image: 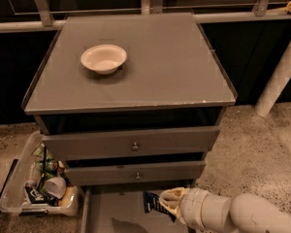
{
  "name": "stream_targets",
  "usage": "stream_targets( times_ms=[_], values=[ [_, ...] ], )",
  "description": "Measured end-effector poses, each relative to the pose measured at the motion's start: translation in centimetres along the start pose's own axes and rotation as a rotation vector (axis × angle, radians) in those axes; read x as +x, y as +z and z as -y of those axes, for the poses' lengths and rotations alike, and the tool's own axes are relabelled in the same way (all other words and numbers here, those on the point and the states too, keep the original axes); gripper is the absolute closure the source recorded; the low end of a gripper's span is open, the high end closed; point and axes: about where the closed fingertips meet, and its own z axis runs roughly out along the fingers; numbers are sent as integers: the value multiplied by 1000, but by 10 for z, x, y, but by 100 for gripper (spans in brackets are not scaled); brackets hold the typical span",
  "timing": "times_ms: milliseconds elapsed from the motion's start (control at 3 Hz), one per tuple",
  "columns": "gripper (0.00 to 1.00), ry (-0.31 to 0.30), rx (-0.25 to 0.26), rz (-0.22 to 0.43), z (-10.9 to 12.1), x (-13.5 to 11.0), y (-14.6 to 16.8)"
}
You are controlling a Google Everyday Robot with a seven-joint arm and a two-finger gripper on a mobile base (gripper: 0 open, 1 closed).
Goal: Place rxbar blueberry into bottom drawer
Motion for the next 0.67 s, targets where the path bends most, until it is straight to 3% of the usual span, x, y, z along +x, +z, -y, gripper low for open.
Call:
stream_targets(
  times_ms=[333,667],
  values=[
    [100,-12,63,-16,27,47,45],
    [100,-12,63,-16,27,47,45]
  ],
)
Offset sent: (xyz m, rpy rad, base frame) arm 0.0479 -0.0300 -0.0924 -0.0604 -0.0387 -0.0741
